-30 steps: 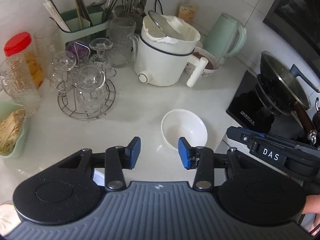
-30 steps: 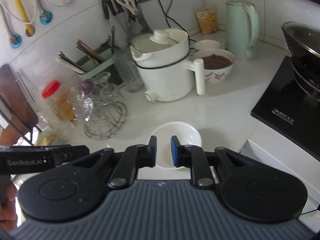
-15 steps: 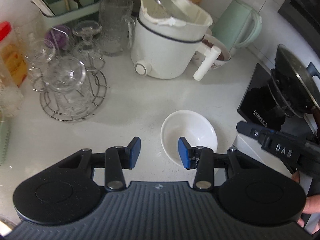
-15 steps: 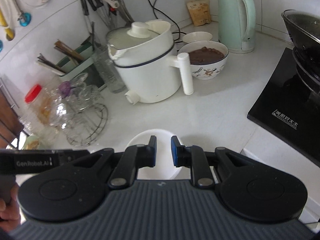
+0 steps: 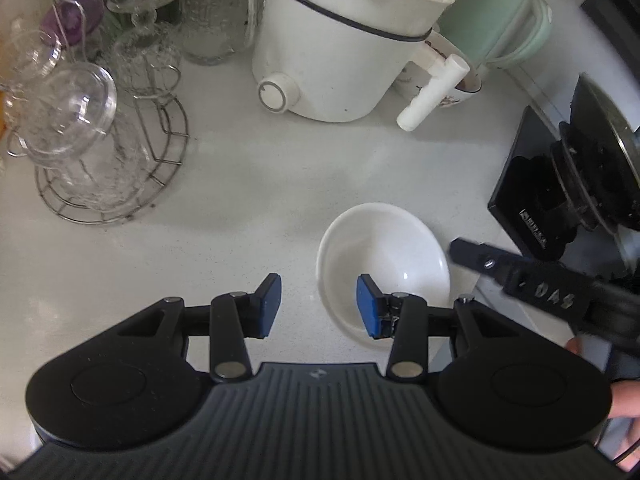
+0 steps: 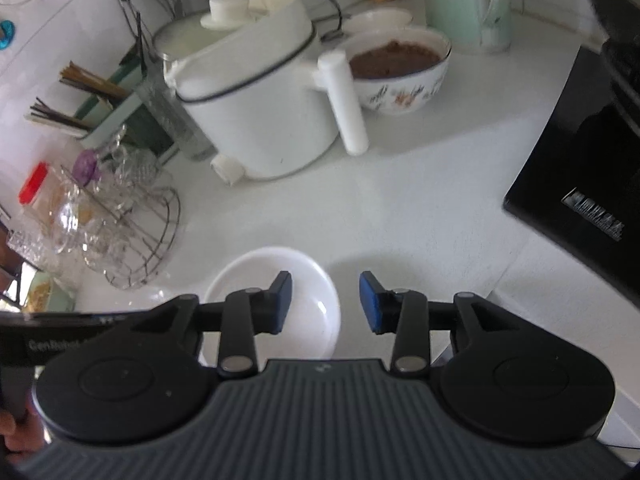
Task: Organize plates and bowls
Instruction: 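Close both grippers on the white bowl's rim, then lift the white bowl with both grippers and carry it toward the stack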
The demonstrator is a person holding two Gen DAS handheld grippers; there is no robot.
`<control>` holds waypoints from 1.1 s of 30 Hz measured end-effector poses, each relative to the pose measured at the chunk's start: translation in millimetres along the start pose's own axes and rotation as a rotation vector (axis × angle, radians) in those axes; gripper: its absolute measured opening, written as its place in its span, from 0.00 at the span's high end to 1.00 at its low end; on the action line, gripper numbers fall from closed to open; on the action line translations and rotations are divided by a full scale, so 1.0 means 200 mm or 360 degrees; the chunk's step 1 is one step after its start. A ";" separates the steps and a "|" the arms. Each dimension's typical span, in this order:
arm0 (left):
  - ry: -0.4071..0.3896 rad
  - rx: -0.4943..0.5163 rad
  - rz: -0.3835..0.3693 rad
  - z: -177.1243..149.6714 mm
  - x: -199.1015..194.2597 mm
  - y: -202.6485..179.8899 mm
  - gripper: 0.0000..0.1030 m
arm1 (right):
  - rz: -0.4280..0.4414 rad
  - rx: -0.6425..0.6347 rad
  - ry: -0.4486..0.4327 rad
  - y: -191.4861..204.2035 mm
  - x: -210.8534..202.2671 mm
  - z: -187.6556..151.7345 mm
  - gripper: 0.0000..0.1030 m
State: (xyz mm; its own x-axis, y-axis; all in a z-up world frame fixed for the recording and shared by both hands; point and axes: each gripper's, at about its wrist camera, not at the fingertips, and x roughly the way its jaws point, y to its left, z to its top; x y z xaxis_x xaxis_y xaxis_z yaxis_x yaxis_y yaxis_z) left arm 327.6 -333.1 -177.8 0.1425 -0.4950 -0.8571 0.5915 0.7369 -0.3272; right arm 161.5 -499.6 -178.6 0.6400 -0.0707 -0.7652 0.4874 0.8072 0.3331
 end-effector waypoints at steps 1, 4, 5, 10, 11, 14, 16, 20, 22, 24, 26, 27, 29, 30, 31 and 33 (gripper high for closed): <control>0.0009 -0.0012 -0.0002 0.00 0.02 0.00 0.54 | 0.0000 0.0004 0.0014 0.00 0.02 -0.01 0.61; 0.0039 -0.0040 -0.0033 0.00 0.06 0.02 0.54 | 0.0002 0.0003 0.0031 0.01 0.05 -0.03 0.61; 0.0057 -0.0048 -0.0039 0.00 0.07 0.03 0.54 | 0.0006 0.0002 0.0032 0.01 0.06 -0.03 0.61; 0.0104 0.0031 -0.0061 0.02 0.12 0.03 0.55 | 0.0023 0.0008 0.0034 0.01 0.07 -0.05 0.62; 0.0110 0.0031 -0.0070 0.02 0.12 0.03 0.55 | 0.0015 0.0014 0.0037 0.00 0.07 -0.06 0.63; 0.0129 0.0032 -0.0078 0.03 0.14 0.04 0.57 | 0.0010 0.0037 0.0053 -0.01 0.09 -0.06 0.66; 0.0143 0.0019 -0.0082 0.02 0.16 0.04 0.61 | 0.0020 0.0046 0.0061 -0.01 0.10 -0.05 0.69; 0.0157 0.0008 -0.0063 0.01 0.20 0.03 0.75 | 0.0017 0.0033 0.0083 0.00 0.11 -0.06 0.77; 0.0158 -0.0008 -0.0067 0.00 0.21 0.02 0.82 | 0.0013 0.0042 0.0113 -0.01 0.13 -0.06 0.82; 0.0145 -0.0006 -0.0061 -0.01 0.21 0.01 0.88 | 0.0018 0.0041 0.0133 -0.01 0.14 -0.07 0.89; 0.0130 -0.0013 -0.0062 -0.01 0.21 0.01 0.88 | 0.0014 0.0033 0.0143 -0.01 0.14 -0.07 0.91; 0.0123 -0.0017 -0.0064 -0.01 0.20 0.01 0.88 | 0.0018 0.0031 0.0141 -0.01 0.14 -0.07 0.91; 0.0111 -0.0040 -0.0084 -0.01 0.18 0.02 0.89 | 0.0021 0.0028 0.0132 0.00 0.13 -0.07 0.91; 0.0105 -0.0051 -0.0096 -0.01 0.17 0.03 0.89 | 0.0024 0.0027 0.0127 0.00 0.12 -0.07 0.91; 0.0099 -0.0060 -0.0103 -0.01 0.16 0.03 0.89 | 0.0030 0.0031 0.0125 0.00 0.11 -0.07 0.91; 0.0085 -0.0083 -0.0112 -0.01 0.13 0.04 0.89 | 0.0046 0.0037 0.0125 0.00 0.10 -0.06 0.91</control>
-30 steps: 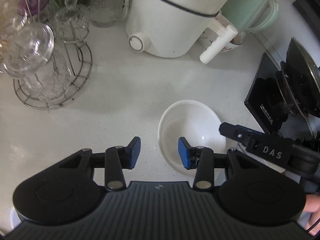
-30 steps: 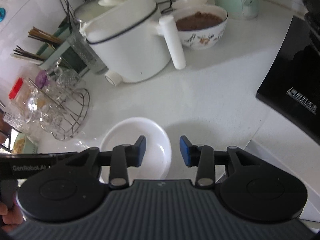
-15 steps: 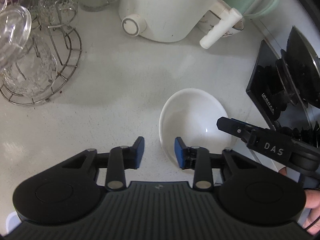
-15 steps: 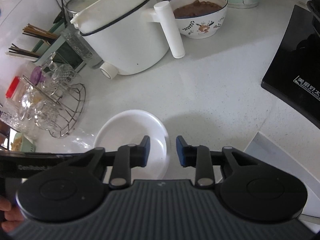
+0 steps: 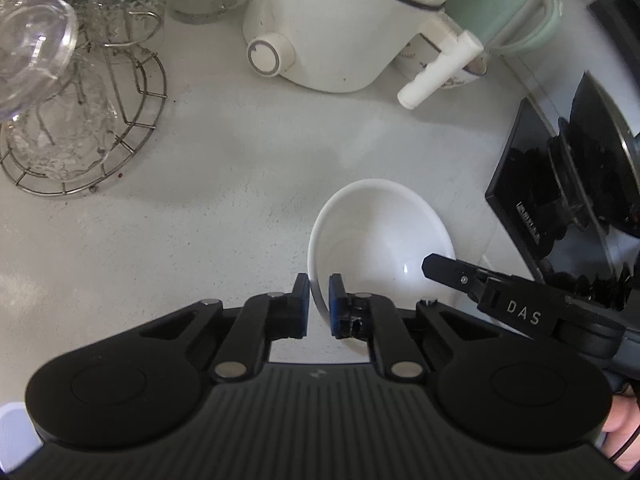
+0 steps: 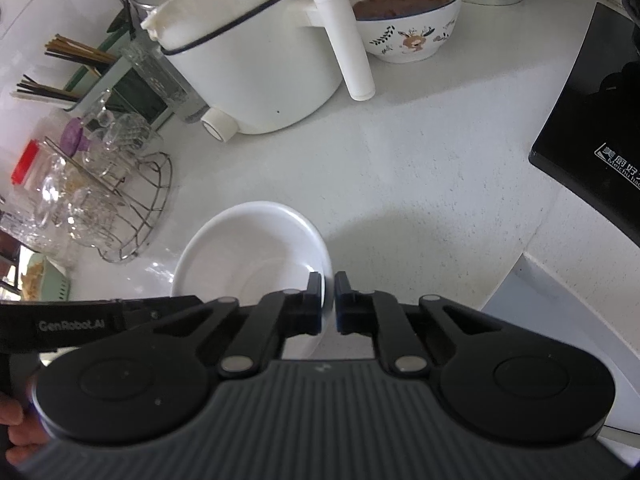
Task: Organize plates and bowls
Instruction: 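Lift the white bowl with both grippers and carry it toward the stack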
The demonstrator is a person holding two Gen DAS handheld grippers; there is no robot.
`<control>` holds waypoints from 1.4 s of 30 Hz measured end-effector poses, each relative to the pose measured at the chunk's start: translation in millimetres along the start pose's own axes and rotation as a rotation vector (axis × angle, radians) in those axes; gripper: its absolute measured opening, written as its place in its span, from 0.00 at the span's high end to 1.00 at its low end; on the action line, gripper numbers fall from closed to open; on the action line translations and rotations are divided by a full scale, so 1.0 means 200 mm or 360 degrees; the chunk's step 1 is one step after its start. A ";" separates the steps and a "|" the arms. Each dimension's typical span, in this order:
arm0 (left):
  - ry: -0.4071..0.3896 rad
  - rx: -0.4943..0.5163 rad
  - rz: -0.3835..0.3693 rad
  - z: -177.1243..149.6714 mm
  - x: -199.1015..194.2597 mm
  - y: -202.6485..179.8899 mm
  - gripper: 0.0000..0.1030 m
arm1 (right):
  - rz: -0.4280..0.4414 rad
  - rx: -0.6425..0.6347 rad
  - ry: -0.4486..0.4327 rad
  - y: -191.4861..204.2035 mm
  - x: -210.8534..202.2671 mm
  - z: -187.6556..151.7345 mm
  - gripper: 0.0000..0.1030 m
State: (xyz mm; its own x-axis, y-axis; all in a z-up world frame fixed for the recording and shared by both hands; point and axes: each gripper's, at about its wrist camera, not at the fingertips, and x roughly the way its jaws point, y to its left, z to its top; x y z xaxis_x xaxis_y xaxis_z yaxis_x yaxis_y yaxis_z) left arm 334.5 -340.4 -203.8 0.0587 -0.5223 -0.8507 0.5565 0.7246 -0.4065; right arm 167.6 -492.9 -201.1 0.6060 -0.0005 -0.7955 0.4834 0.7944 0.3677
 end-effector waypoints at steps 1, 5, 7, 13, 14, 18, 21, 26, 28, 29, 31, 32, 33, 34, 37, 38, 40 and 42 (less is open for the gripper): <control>-0.0009 -0.0009 -0.0005 0.00 -0.02 0.00 0.89 | 0.0006 0.0000 -0.0002 0.00 -0.01 0.00 0.91; -0.0043 -0.0026 -0.0002 -0.01 -0.09 -0.01 0.89 | 0.0038 0.0000 -0.0021 0.03 -0.06 0.01 0.91; -0.0063 -0.0034 0.0002 -0.01 -0.13 -0.01 0.89 | 0.0059 0.0006 -0.0034 0.04 -0.09 0.02 0.91; -0.0146 -0.0078 0.0002 -0.01 -0.26 -0.02 0.89 | 0.0122 -0.0007 -0.0063 0.09 -0.17 0.03 0.90; -0.0159 -0.0084 0.0005 -0.01 -0.28 -0.02 0.89 | 0.0133 -0.0014 -0.0066 0.10 -0.18 0.04 0.90; -0.0213 -0.0096 0.0017 -0.03 -0.39 -0.03 0.88 | 0.0170 -0.0042 -0.0081 0.14 -0.23 0.04 0.90; -0.0253 -0.0119 0.0017 -0.06 -0.46 -0.03 0.88 | 0.0192 -0.0068 -0.0088 0.18 -0.27 0.05 0.90; -0.0318 -0.0159 0.0034 -0.10 -0.59 -0.01 0.88 | 0.0239 -0.0112 -0.0080 0.24 -0.32 0.07 0.90; -0.0338 -0.0185 0.0044 -0.13 -0.63 0.00 0.88 | 0.0258 -0.0135 -0.0069 0.27 -0.34 0.07 0.90; -0.0347 -0.0199 0.0050 -0.14 -0.65 0.01 0.88 | 0.0269 -0.0147 -0.0062 0.29 -0.34 0.07 0.90; -0.0364 -0.0234 0.0059 -0.17 -0.70 0.03 0.88 | 0.0292 -0.0167 -0.0048 0.32 -0.36 0.07 0.90; -0.0372 -0.0253 0.0058 -0.18 -0.72 0.04 0.88 | 0.0300 -0.0176 -0.0041 0.33 -0.36 0.07 0.90; -0.0380 -0.0272 0.0059 -0.19 -0.74 0.04 0.88 | 0.0311 -0.0186 -0.0035 0.35 -0.37 0.07 0.90; -0.0388 -0.0286 0.0063 -0.20 -0.76 0.05 0.88 | 0.0320 -0.0198 -0.0028 0.37 -0.37 0.07 0.90; -0.0411 -0.0330 0.0082 -0.24 -0.83 0.08 0.88 | 0.0339 -0.0242 -0.0003 0.43 -0.39 0.07 0.90; -0.0424 -0.0340 0.0088 -0.25 -0.85 0.08 0.88 | 0.0347 -0.0259 0.0004 0.44 -0.40 0.06 0.90; -0.0450 -0.0361 0.0107 -0.28 -0.90 0.09 0.88 | 0.0367 -0.0291 0.0018 0.48 -0.40 0.06 0.90; -0.0477 -0.0382 0.0125 -0.31 -0.95 0.11 0.88 | 0.0391 -0.0330 0.0022 0.52 -0.41 0.06 0.90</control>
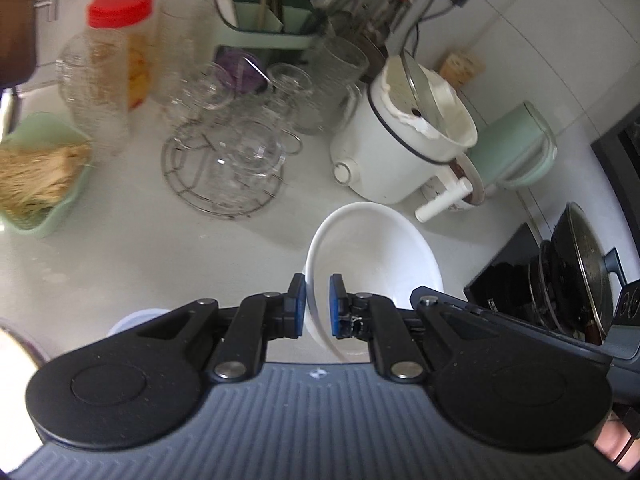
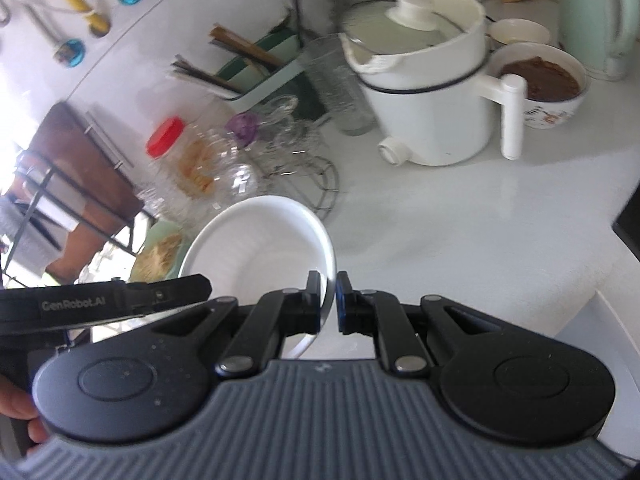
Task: Organize plates and bowls
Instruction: 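Lift the white bowl with both grippers and carry it toward the stack, then carry the white bowl with both grippers over the blue bowls on the plates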
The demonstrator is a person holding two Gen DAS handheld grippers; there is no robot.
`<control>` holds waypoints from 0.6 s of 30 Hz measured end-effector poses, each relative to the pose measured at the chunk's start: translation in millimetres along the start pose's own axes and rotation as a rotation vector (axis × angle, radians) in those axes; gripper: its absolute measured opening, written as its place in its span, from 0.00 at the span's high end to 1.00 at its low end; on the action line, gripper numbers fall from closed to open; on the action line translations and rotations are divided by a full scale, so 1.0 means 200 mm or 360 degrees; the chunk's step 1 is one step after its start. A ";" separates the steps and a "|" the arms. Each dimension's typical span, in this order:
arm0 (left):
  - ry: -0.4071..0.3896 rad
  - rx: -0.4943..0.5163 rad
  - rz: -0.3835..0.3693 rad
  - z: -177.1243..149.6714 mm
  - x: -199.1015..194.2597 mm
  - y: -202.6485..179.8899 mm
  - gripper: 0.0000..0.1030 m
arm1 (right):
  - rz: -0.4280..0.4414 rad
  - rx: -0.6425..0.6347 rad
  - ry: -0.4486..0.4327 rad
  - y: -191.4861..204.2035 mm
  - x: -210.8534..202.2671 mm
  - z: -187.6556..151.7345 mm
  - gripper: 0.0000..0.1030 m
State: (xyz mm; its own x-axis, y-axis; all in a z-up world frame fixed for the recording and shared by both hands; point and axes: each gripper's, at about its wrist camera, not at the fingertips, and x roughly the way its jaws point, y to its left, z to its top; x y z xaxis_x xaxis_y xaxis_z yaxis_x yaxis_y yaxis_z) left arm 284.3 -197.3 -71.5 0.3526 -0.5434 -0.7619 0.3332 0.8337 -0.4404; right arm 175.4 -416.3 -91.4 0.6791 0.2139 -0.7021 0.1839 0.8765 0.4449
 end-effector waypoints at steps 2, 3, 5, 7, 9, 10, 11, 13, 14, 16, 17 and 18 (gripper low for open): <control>-0.0032 -0.0030 0.0014 -0.01 -0.05 0.03 0.88 | 0.0028 -0.0038 0.0003 0.04 0.00 0.00 0.90; -0.0049 -0.0044 0.0020 -0.02 -0.09 0.05 0.88 | 0.0041 -0.0056 0.0005 0.07 0.00 0.00 0.90; -0.0089 -0.0063 0.0041 -0.04 -0.14 0.08 0.88 | 0.0067 -0.0089 0.0009 0.11 0.00 0.00 0.90; -0.0120 -0.0091 0.0057 -0.06 -0.19 0.11 0.88 | 0.0083 -0.0123 0.0018 0.16 0.01 0.00 0.89; -0.0149 -0.0117 0.0078 -0.08 -0.24 0.15 0.88 | 0.0106 -0.0161 0.0029 0.20 0.02 -0.01 0.89; -0.0161 -0.0129 0.0087 -0.09 -0.26 0.17 0.88 | 0.0113 -0.0184 0.0035 0.22 0.03 -0.02 0.89; -0.0169 -0.0138 0.0100 -0.11 -0.28 0.19 0.88 | 0.0119 -0.0205 0.0040 0.24 0.04 -0.03 0.89; -0.0178 -0.0149 0.0134 -0.14 -0.30 0.23 0.88 | 0.0131 -0.0234 0.0064 0.28 0.07 -0.05 0.89; -0.0185 -0.0156 0.0154 -0.16 -0.31 0.25 0.88 | 0.0136 -0.0250 0.0074 0.30 0.09 -0.06 0.89; -0.0188 -0.0177 0.0197 -0.20 -0.31 0.29 0.88 | 0.0135 -0.0300 0.0100 0.34 0.13 -0.10 0.89; -0.0186 -0.0195 0.0214 -0.22 -0.31 0.32 0.88 | 0.0132 -0.0323 0.0113 0.36 0.15 -0.12 0.89; -0.0179 -0.0208 0.0227 -0.23 -0.30 0.34 0.88 | 0.0128 -0.0347 0.0126 0.38 0.17 -0.14 0.89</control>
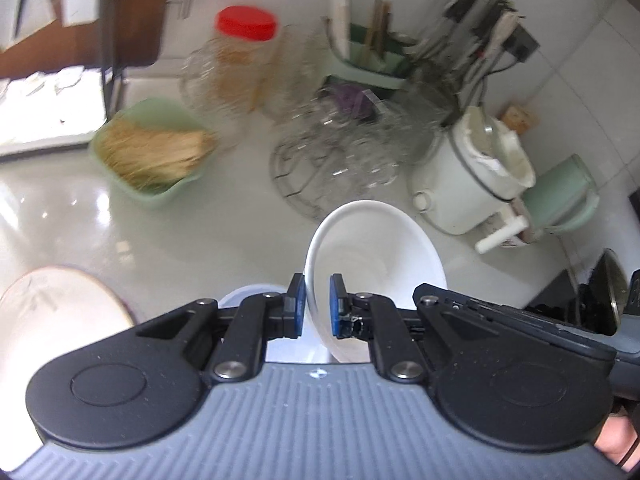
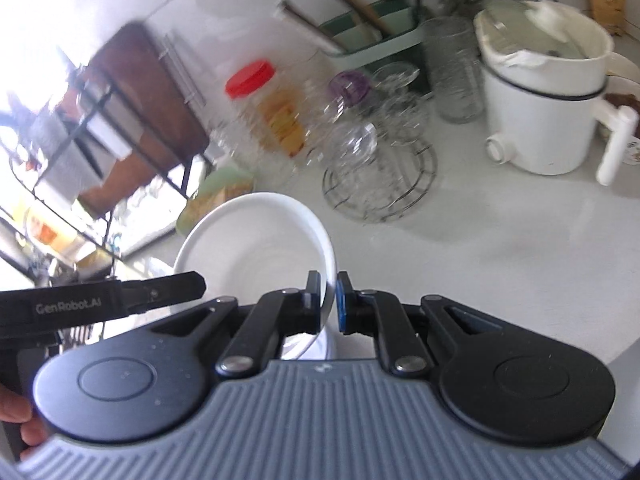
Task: Organize plates and bowls
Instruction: 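Carry the white bowl with both grippers over the blue bowls on the plates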
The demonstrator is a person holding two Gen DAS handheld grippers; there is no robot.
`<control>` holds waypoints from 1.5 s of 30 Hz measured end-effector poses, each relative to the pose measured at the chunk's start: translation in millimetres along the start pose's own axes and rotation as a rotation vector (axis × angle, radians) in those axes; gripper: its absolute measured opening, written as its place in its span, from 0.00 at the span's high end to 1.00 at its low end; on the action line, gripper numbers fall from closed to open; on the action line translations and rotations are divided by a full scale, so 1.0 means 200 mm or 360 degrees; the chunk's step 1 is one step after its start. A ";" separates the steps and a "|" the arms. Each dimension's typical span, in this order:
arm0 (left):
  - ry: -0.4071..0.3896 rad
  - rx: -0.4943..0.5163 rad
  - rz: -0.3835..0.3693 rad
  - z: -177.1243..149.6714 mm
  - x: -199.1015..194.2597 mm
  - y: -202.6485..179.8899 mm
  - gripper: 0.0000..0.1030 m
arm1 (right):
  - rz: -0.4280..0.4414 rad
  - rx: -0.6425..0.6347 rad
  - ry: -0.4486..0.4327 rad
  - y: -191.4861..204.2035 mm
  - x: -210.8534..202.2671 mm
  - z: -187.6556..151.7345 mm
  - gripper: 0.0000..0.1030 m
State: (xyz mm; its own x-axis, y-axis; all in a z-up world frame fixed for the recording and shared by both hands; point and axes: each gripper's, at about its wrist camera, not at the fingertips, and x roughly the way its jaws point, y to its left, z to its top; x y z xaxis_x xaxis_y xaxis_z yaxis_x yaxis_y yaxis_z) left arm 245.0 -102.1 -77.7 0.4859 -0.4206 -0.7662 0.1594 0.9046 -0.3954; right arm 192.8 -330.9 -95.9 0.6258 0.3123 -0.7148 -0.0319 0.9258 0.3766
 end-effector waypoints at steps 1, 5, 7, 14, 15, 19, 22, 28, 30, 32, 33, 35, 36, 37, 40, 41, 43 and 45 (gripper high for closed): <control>0.0008 -0.0008 0.0013 -0.02 0.01 0.02 0.88 | -0.0002 -0.0020 0.0017 0.01 0.02 -0.01 0.89; 0.0053 -0.0059 0.0042 -0.09 0.07 0.13 0.88 | -0.0027 -0.0090 0.0088 0.06 0.12 -0.08 0.89; 0.0066 -0.0081 0.0055 -0.12 0.10 0.18 0.88 | -0.0028 -0.0105 0.0120 0.06 0.16 -0.11 0.89; 0.0107 -0.0132 0.0115 -0.20 0.22 0.31 0.88 | -0.0055 -0.0200 0.0182 0.12 0.30 -0.19 0.88; 0.0113 -0.0131 0.0123 -0.21 0.23 0.33 0.88 | -0.0056 -0.0201 0.0195 0.12 0.32 -0.20 0.88; 0.0135 -0.0117 0.0145 -0.23 0.27 0.35 0.87 | -0.0078 -0.0235 0.0209 0.14 0.35 -0.22 0.87; 0.0171 -0.0137 0.0125 -0.25 0.30 0.37 0.78 | -0.0077 -0.0253 0.0216 0.13 0.36 -0.23 0.88; 0.0168 -0.0167 0.0097 -0.27 0.31 0.36 0.59 | -0.0054 -0.0272 0.0214 0.11 0.35 -0.22 0.87; 0.0172 -0.0167 0.0107 -0.28 0.32 0.37 0.59 | -0.0062 -0.0252 0.0209 0.09 0.34 -0.22 0.87; 0.0181 -0.0171 0.0119 -0.29 0.33 0.38 0.59 | -0.0068 -0.0228 0.0191 0.06 0.33 -0.21 0.81; 0.0190 -0.0178 0.0119 -0.29 0.34 0.39 0.59 | -0.0072 -0.0213 0.0181 0.05 0.33 -0.20 0.72; 0.0214 -0.0203 0.0109 -0.30 0.36 0.41 0.59 | -0.0063 -0.0179 0.0164 0.02 0.33 -0.19 0.63; 0.0225 -0.0217 0.0104 -0.31 0.37 0.41 0.59 | -0.0059 -0.0161 0.0169 0.01 0.34 -0.19 0.63; 0.0232 -0.0223 0.0095 -0.31 0.38 0.42 0.59 | -0.0050 -0.0142 0.0176 0.00 0.34 -0.19 0.63; 0.0248 -0.0237 0.0078 -0.33 0.40 0.43 0.59 | -0.0021 -0.0111 0.0197 -0.02 0.37 -0.19 0.63; 0.0258 -0.0254 0.0065 -0.33 0.40 0.44 0.59 | -0.0009 -0.0092 0.0213 -0.03 0.38 -0.19 0.63; 0.0279 -0.0274 0.0048 -0.34 0.43 0.45 0.59 | 0.0025 -0.0030 0.0260 -0.05 0.41 -0.20 0.63; 0.0291 -0.0267 0.0029 -0.34 0.45 0.44 0.59 | 0.0049 0.0005 0.0295 -0.06 0.43 -0.21 0.63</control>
State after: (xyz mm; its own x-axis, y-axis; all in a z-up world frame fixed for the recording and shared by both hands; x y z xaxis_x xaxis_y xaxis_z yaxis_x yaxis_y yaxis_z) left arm 244.0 -65.0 -216.1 0.3215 -0.4241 -0.8466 -0.0004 0.8941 -0.4480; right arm 214.7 -305.6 -186.8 0.4700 0.3749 -0.7991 -0.0463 0.9146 0.4018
